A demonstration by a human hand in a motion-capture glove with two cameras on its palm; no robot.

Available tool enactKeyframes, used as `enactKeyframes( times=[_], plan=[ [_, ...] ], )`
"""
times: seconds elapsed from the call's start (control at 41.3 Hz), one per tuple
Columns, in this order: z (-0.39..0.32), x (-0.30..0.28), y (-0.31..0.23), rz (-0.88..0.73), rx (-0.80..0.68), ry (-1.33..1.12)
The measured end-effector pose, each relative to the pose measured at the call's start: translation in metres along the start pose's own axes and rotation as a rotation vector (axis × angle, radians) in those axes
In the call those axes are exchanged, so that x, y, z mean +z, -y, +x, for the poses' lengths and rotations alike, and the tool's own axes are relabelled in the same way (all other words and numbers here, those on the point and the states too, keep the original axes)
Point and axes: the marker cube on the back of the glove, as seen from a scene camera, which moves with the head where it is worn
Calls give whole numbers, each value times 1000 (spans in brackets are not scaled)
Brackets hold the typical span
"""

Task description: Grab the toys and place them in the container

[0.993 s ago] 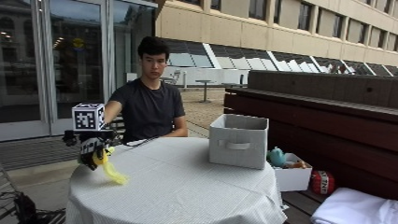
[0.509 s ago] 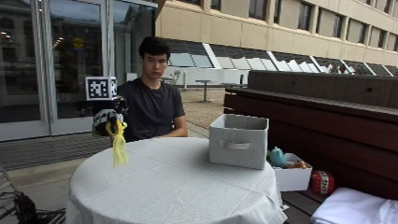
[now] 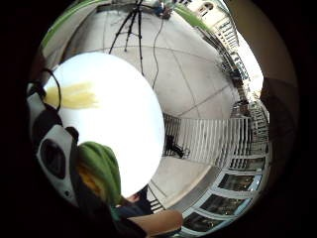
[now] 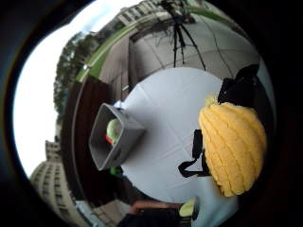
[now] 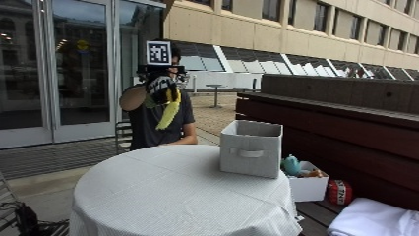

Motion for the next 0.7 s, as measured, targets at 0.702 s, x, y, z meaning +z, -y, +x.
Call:
enactKeyframes(
  times=[0.702],
  plan=[
    [-308,-72,-51,54,-355,102]
  ],
)
